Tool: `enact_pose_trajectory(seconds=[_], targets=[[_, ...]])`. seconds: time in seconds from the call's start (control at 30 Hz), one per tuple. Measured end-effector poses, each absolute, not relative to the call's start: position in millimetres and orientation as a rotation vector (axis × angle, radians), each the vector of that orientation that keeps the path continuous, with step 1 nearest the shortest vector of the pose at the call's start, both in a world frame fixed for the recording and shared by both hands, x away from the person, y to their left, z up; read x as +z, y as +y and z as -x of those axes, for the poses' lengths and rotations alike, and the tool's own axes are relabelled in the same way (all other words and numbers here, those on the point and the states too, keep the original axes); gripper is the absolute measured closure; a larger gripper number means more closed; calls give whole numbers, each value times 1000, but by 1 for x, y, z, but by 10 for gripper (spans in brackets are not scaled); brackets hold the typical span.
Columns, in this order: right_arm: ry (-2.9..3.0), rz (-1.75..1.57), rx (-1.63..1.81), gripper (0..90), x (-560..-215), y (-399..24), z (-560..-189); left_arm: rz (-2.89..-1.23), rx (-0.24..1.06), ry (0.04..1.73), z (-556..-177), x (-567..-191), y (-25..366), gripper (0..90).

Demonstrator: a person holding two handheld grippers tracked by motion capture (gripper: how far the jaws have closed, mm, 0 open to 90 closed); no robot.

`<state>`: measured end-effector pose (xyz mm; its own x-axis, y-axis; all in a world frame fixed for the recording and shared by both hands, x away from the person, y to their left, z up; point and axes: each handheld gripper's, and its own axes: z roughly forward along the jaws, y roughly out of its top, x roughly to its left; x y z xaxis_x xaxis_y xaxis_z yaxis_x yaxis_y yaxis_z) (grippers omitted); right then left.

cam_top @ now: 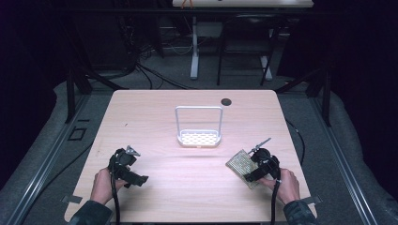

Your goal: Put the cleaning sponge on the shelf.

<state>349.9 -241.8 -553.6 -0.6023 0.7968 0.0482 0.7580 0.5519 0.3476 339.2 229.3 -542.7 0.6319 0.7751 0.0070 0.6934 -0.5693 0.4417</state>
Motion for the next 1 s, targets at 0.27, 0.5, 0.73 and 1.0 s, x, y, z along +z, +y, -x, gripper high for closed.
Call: enact_pose_trajectory(seconds=[0.27, 0.5, 0.73, 1.0], targets=[[2640, -1355, 511, 323, -552, -239, -345, -2459, 283, 1167, -339, -543, 229, 2], [2652, -1327, 553, 445, -551, -236, -341, -2460, 286, 1172, -339, -543, 229, 2], [2644, -1304, 576, 516, -548, -234, -338, -2483, 294, 1175, -340, -545, 229, 16], [2622, -1283, 612, 541, -540, -234, -334, -2485, 402, 1187, -339, -542, 229, 23]])
